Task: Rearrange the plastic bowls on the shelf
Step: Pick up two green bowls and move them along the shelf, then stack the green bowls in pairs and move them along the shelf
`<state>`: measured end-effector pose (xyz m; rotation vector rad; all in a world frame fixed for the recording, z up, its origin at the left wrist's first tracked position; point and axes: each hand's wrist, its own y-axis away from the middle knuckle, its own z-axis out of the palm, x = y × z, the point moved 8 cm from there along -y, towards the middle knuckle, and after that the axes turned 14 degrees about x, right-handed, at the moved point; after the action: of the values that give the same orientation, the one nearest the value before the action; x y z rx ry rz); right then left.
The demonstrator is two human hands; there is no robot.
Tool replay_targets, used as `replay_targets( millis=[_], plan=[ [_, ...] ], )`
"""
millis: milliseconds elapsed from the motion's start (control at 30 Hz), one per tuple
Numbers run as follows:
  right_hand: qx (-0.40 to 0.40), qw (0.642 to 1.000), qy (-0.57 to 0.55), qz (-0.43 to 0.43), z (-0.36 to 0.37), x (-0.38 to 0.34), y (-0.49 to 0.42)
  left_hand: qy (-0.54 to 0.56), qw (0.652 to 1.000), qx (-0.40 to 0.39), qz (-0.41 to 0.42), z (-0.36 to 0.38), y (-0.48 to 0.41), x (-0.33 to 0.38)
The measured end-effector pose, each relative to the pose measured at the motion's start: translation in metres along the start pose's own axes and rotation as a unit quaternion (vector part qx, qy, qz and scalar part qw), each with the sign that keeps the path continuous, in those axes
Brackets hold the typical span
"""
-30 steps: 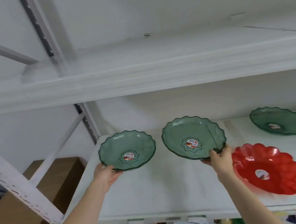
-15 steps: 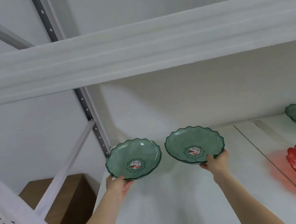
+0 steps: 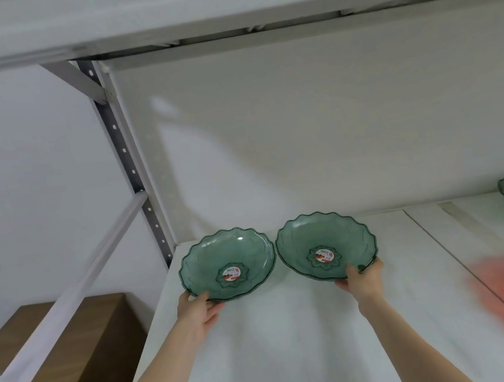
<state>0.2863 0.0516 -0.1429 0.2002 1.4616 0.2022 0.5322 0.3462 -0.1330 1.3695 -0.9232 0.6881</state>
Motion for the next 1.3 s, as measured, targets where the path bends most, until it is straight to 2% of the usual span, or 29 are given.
replay_targets(
  millis=[133, 300, 367, 467, 600, 833, 1033, 1133, 1300],
  plan=[
    [0.010, 0.998, 0.054, -0.003, -0.004, 0.000, -0.001, -0.059, 0.998, 0.008, 0.018, -0.002, -0.003, 0.001],
    [0.006, 0.957, 0.271, -0.106, -0.022, -0.031, 0.022, -0.205, 0.973, 0.030, 0.106, -0.007, 0.015, 0.019],
    [-0.019, 0.921, 0.347, -0.174, -0.031, -0.049, 0.037, -0.296, 0.939, 0.024, 0.171, -0.010, 0.025, 0.029],
    [-0.038, 0.838, 0.479, -0.258, -0.049, -0.074, 0.060, -0.404, 0.881, 0.044, 0.242, -0.016, 0.055, 0.045],
    [-0.044, 0.764, 0.550, -0.333, -0.082, -0.107, 0.090, -0.484, 0.803, 0.046, 0.346, -0.008, 0.125, 0.066],
    [-0.014, 0.706, 0.582, -0.403, -0.159, -0.161, 0.119, -0.524, 0.686, 0.035, 0.503, 0.031, 0.227, 0.075],
    [0.008, 0.685, 0.595, -0.420, -0.234, -0.195, 0.106, -0.540, 0.619, 0.025, 0.570, 0.087, 0.309, 0.056],
    [0.008, 0.684, 0.594, -0.423, -0.273, -0.209, 0.085, -0.529, 0.616, 0.017, 0.584, 0.123, 0.347, 0.042],
    [-0.004, 0.684, 0.598, -0.417, -0.347, -0.232, 0.045, -0.515, 0.637, 0.018, 0.574, 0.182, 0.413, 0.007]
  ],
)
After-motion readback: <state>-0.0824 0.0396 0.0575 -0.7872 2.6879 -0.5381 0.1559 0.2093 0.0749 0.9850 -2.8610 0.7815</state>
